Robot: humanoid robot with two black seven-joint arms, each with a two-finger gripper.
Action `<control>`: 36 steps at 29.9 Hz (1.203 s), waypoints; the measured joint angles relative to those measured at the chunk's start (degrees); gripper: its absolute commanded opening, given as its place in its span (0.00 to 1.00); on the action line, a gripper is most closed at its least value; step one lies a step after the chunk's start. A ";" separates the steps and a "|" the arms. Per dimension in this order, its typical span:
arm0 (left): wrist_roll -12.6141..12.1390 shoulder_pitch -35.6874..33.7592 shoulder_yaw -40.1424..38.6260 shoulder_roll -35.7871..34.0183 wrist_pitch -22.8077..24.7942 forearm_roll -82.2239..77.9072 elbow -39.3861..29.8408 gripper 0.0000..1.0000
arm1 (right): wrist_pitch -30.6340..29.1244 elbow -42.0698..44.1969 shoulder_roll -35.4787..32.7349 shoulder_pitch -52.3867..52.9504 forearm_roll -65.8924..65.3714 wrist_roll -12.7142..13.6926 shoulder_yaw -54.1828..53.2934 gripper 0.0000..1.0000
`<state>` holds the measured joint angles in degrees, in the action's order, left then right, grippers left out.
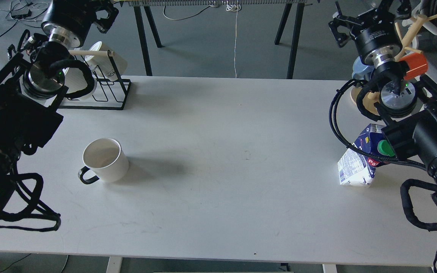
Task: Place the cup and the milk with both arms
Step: 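Move the left gripper down toward the white mug on the table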
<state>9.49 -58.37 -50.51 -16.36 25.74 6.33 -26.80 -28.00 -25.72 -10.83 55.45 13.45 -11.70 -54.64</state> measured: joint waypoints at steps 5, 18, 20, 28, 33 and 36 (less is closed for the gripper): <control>-0.10 0.00 -0.24 0.02 -0.41 0.08 -0.05 0.99 | 0.00 -0.10 -0.02 -0.01 0.00 -0.12 -0.11 0.99; -0.60 1.33 15.68 -10.77 0.94 -3.23 -14.28 0.99 | 0.00 -0.60 -0.17 -0.01 0.00 -0.45 -0.02 0.99; -0.57 1.33 20.49 -15.26 1.27 -6.02 -18.86 0.99 | 0.00 -0.66 -0.38 -0.01 0.00 -0.58 -0.02 0.99; -0.34 1.53 28.25 -35.07 2.28 -23.49 -39.71 0.96 | 0.00 -1.17 -2.57 -0.14 0.17 -0.77 -0.93 0.99; -0.30 1.77 31.49 -41.77 2.29 -42.03 -45.90 0.91 | 0.00 -1.19 -2.85 -0.54 0.16 -0.73 -0.99 0.99; -0.15 2.79 33.35 -45.21 2.28 -53.56 -48.74 0.91 | 0.00 -1.23 -2.99 -1.08 0.16 -0.71 -0.99 0.99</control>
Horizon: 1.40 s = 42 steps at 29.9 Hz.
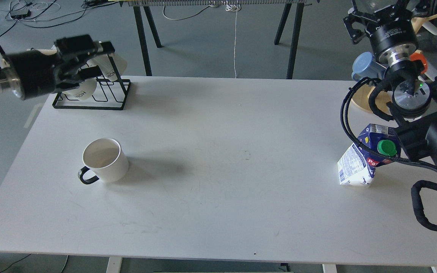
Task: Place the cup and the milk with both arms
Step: 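Move the left gripper down toward the white mug on the table, then grasp the white mug rim with the left gripper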
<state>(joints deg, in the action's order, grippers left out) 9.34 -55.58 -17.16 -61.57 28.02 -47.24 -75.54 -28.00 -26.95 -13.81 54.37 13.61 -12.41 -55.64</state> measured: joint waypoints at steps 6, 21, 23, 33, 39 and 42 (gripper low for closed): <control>0.09 3.32 1.78 -3.24 -1.45 -20.77 -3.76 0.91 | 0.00 -0.06 -0.66 -0.35 0.00 -0.04 -0.06 0.99; 0.09 11.68 1.97 4.21 -8.69 -48.68 1.44 0.65 | 0.00 -0.40 -1.14 -0.50 0.01 -0.07 -0.09 0.99; 0.10 12.43 1.98 5.02 -8.76 -49.43 1.69 0.62 | 0.00 -0.42 -1.18 -0.50 0.00 -0.07 -0.09 0.99; 2.33 15.17 2.04 7.14 -8.79 -52.38 4.29 0.20 | 0.00 -0.48 -1.30 -0.50 -0.04 -0.07 -0.09 0.99; 3.46 14.85 1.95 7.35 -8.62 -52.44 4.35 0.01 | 0.00 -0.48 -1.30 -0.50 -0.04 -0.07 -0.09 0.99; 3.48 14.40 1.77 7.40 -8.57 -52.43 4.09 0.01 | 0.00 -0.44 -1.35 -0.49 -0.06 -0.07 -0.09 0.99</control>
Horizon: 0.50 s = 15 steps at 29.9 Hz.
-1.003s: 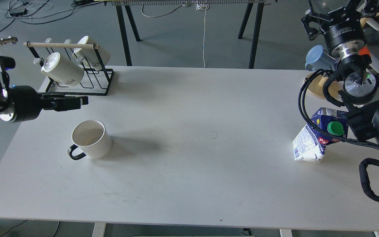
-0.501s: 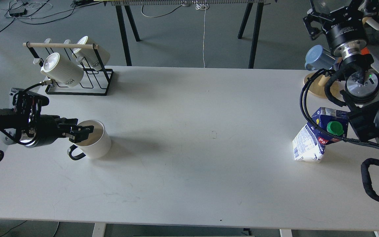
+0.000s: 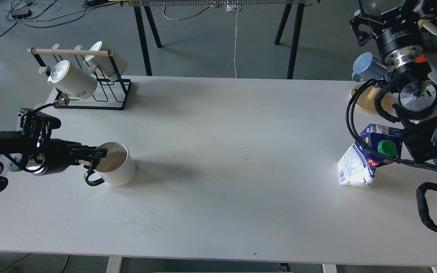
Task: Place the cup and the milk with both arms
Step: 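Grasp the white mug rim with the left gripper, then carry the white mug toward the table center with the left gripper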
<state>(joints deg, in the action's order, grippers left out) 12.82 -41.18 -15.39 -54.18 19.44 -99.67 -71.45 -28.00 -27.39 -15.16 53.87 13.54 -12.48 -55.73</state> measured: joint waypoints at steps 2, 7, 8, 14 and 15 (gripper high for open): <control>-0.05 -0.58 -0.28 0.00 0.29 0.00 -0.34 0.01 | 0.00 0.00 -0.26 0.03 -0.01 0.00 0.01 0.99; -0.54 -6.49 -0.44 2.83 4.32 -0.01 -1.56 0.02 | 0.00 0.05 -0.85 0.56 -0.01 0.00 0.09 0.99; -0.71 -8.16 -0.43 4.47 5.81 -0.01 -1.67 0.02 | 0.00 0.05 -0.92 0.68 -0.02 0.00 0.10 0.99; -3.50 -14.05 0.03 14.61 8.49 -0.34 -1.93 0.03 | 0.00 0.05 -1.34 1.85 -0.05 0.11 0.10 0.99; -4.50 -14.32 0.10 16.15 8.52 -0.74 -1.88 0.03 | 0.00 0.05 -1.38 2.05 -0.06 0.13 0.10 0.99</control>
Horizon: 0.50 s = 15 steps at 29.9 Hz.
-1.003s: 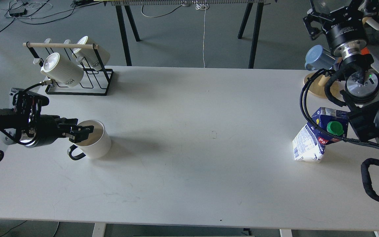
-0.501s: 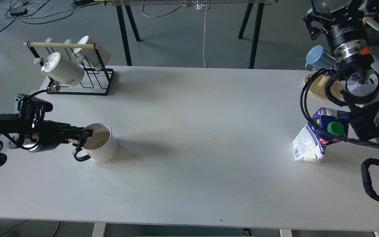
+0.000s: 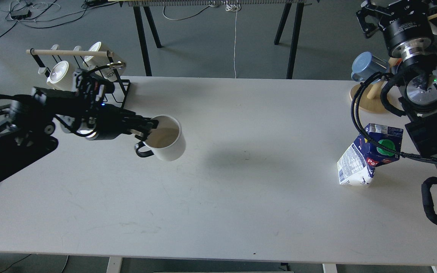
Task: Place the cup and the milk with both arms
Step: 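Carry the white mug toward the table center with the left gripper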
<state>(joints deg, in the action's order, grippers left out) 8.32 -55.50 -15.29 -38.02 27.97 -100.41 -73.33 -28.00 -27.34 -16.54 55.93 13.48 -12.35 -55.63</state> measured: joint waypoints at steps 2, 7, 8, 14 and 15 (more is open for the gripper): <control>-2.72 -0.13 0.12 4.63 0.03 -2.10 0.42 0.03 | 0.00 0.00 -0.09 0.57 -0.03 0.09 0.07 0.99; -4.64 0.41 0.25 14.12 0.06 -8.74 1.26 0.04 | -0.01 0.00 -0.25 1.67 -0.04 0.27 0.23 0.99; -4.80 0.58 0.25 15.56 0.06 -10.12 1.56 0.04 | 0.00 0.01 -0.29 1.91 -0.03 0.27 0.26 0.99; -4.96 2.63 0.31 19.51 0.05 -15.33 2.43 0.07 | 0.00 -0.04 -0.53 2.33 -0.04 0.34 0.51 0.99; -4.99 3.09 0.51 19.81 0.05 -15.92 2.44 0.07 | 0.00 -0.08 -0.57 2.33 -0.04 0.34 0.55 0.99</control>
<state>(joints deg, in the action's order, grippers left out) 3.33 -52.41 -14.78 -18.21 28.01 -116.33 -70.90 -28.00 -27.42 -17.11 58.26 13.44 -12.02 -55.07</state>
